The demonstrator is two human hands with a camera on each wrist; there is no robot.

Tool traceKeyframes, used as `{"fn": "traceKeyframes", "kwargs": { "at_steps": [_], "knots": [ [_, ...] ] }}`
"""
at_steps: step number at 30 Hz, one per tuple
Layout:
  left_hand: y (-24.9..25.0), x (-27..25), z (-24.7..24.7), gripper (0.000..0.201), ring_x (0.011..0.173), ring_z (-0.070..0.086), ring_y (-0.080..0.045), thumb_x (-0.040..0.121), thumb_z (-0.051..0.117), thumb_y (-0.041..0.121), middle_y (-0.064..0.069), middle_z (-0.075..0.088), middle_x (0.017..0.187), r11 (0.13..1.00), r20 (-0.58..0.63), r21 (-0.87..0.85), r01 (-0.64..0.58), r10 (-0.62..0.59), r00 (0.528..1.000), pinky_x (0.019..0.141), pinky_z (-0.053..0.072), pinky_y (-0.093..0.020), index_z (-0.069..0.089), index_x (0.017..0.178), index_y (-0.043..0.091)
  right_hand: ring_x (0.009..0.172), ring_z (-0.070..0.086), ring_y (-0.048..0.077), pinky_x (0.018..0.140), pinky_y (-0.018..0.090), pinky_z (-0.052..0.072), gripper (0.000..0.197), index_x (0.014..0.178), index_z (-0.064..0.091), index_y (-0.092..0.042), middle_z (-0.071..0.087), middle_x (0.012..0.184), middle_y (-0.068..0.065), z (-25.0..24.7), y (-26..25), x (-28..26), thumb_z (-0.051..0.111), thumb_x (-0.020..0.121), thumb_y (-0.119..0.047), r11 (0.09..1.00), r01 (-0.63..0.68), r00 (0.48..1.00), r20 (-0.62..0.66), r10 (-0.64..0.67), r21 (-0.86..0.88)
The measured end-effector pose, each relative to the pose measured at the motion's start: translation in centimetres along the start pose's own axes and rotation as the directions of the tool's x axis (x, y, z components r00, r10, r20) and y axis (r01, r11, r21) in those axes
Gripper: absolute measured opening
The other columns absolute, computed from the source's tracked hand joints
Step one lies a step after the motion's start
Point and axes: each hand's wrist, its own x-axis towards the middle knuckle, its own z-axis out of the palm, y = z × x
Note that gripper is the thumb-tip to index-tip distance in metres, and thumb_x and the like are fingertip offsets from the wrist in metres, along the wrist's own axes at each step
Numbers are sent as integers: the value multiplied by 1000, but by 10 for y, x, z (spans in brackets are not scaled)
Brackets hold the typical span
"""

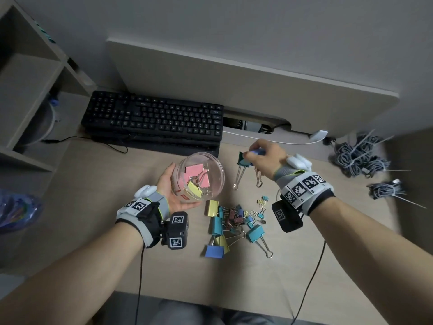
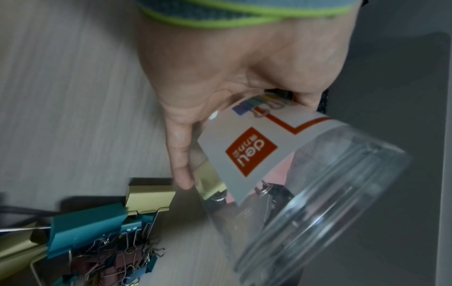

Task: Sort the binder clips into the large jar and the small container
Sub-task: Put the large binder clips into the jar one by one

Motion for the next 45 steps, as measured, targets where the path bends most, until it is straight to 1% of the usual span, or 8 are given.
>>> {"fn": "traceKeyframes", "kwargs": {
  "at_steps": [7,13,19,25,30,34,38,45],
  "knots": [
    [-2,-3,11,79,112,60,-43,82,47,74,-24,63,124,1000,57,3,0,0,998,92,50,-57,61,127,11,66,57,12,59,24,43,18,84,65,-23,60,68,-10,-11,-55,-18,70,79,-39,967,251,968,19,-250,-46],
    [-4,-9,16,80,115,59,-44,83,44,75,-25,65,123,1000,113,-3,-3,3,994,104,42,-60,62,125,8,79,59,18,60,25,39,27,95,60,-22,63,89,-2,15,-75,-36,68,77,-41,879,425,900,207,-384,-218],
    [-2,-13,12,81,115,60,-44,82,45,75,-25,66,121,1000,136,-24,4,-1,991,103,42,-60,64,124,9,71,60,21,53,25,39,35,95,61,-18,64,79,1,21,-78,-36,64,80,-49,868,377,925,177,-336,-323],
    [-3,-15,13,78,114,61,-43,84,42,74,-25,67,118,1000,133,-15,4,-2,991,103,42,-60,65,120,9,73,57,16,50,17,32,38,102,63,-14,61,81,-3,21,-80,-38,61,88,-50,860,436,896,215,-388,-266],
    [-2,-13,13,78,112,61,-44,85,41,74,-25,68,117,1000,115,-19,5,-3,993,102,43,-60,64,120,8,72,60,18,55,27,39,56,91,62,-12,66,74,1,12,-85,-35,49,87,-66,883,401,916,101,-388,-243],
    [0,-12,13,79,112,61,-44,85,41,74,-26,67,117,1000,120,-23,8,-5,993,100,46,-59,65,120,8,71,58,15,55,24,40,55,78,67,-13,59,64,-6,10,-83,-25,51,88,-64,898,409,912,60,-405,-164],
    [2,-14,16,76,110,62,-43,86,41,72,-24,68,117,1000,134,-25,9,-5,991,91,52,-56,64,118,8,59,63,21,57,34,52,61,79,66,-8,67,64,7,16,-84,-25,49,89,-65,928,352,936,65,-346,-120],
    [2,-8,18,80,114,60,-43,83,42,75,-24,66,120,1000,129,0,17,-17,991,102,43,-60,64,122,9,61,49,24,59,28,32,60,68,53,-9,53,68,8,32,-83,-24,35,98,-58,807,302,953,151,-262,-508]
  ]
}}
